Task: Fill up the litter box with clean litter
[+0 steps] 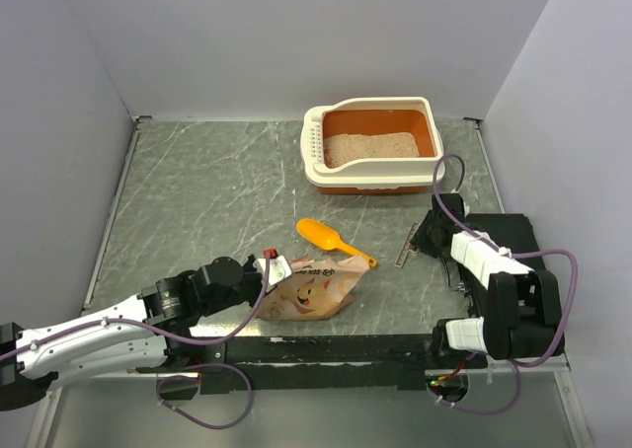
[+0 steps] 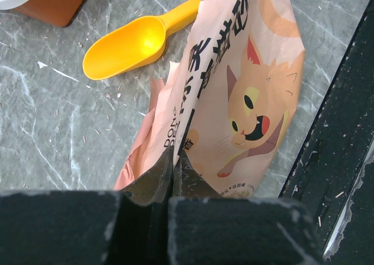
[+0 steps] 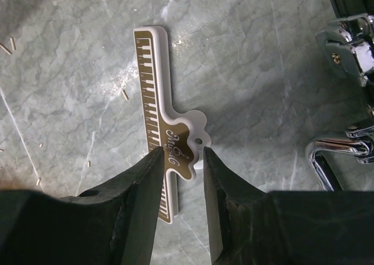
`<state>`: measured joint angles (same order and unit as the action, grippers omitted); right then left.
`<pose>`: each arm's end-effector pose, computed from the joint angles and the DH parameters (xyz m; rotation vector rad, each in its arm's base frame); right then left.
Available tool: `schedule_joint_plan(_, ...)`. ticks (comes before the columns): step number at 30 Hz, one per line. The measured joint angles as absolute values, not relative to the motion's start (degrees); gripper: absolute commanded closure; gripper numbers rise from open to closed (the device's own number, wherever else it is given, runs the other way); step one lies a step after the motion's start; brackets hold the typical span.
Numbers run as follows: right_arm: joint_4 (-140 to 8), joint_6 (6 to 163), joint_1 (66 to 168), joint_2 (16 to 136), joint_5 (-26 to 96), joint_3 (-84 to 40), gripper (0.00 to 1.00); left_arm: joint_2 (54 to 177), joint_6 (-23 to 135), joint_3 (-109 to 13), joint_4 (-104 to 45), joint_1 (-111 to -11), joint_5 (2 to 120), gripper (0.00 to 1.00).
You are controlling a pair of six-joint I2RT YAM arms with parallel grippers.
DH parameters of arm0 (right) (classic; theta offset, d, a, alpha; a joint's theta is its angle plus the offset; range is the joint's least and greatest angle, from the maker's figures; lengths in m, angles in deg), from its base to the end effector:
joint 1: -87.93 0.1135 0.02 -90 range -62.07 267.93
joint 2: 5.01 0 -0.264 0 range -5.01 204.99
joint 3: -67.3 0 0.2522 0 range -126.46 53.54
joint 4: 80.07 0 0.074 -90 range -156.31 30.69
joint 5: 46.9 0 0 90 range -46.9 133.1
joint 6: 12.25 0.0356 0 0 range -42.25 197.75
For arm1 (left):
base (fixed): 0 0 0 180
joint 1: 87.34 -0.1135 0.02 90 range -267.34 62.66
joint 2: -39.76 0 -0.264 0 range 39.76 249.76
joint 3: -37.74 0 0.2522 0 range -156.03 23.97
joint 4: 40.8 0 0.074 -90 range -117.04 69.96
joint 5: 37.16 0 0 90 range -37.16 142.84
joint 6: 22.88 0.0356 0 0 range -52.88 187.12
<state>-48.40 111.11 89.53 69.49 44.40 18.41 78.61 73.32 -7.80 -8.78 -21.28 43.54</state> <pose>0.2360 0.0058 0.1667 0.7151 2.4822 0.1998 0.0716 -0.1471 0.2618 1.1180 1.7096 -0.5005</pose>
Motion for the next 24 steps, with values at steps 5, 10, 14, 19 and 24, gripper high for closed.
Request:
schedule_joint_plan(5, -50.3, 111.3, 89.3, 69.6, 43.7, 19.1, 1.0, 78.6, 73.3, -7.8, -8.8, -21.3, 43.6, 0.99)
schedule_joint_plan(10, -53.7, 111.4, 89.0, 69.2, 42.1, 19.0, 1.0, 78.7, 73.3, -7.8, -8.8, -21.3, 43.6, 0.99)
schedule_joint_plan(14, -54.6, 111.3, 89.1, 66.6, 41.8, 20.5, 1.0, 78.8, 73.3, -7.9, -8.8, -21.3, 43.5, 0.99)
schedule_joint_plan(19, -50.5, 109.6, 89.0, 59.5, 43.6, 21.0, 1.0, 79.4, 73.3, -8.2, -8.8, -21.3, 43.3, 0.89)
schedule_joint_plan(24, -45.3, 107.2, 89.1, 51.1, 44.5, 20.2, 1.0, 80.1, 73.4, -9.0, -8.7, -21.3, 43.0, 0.72)
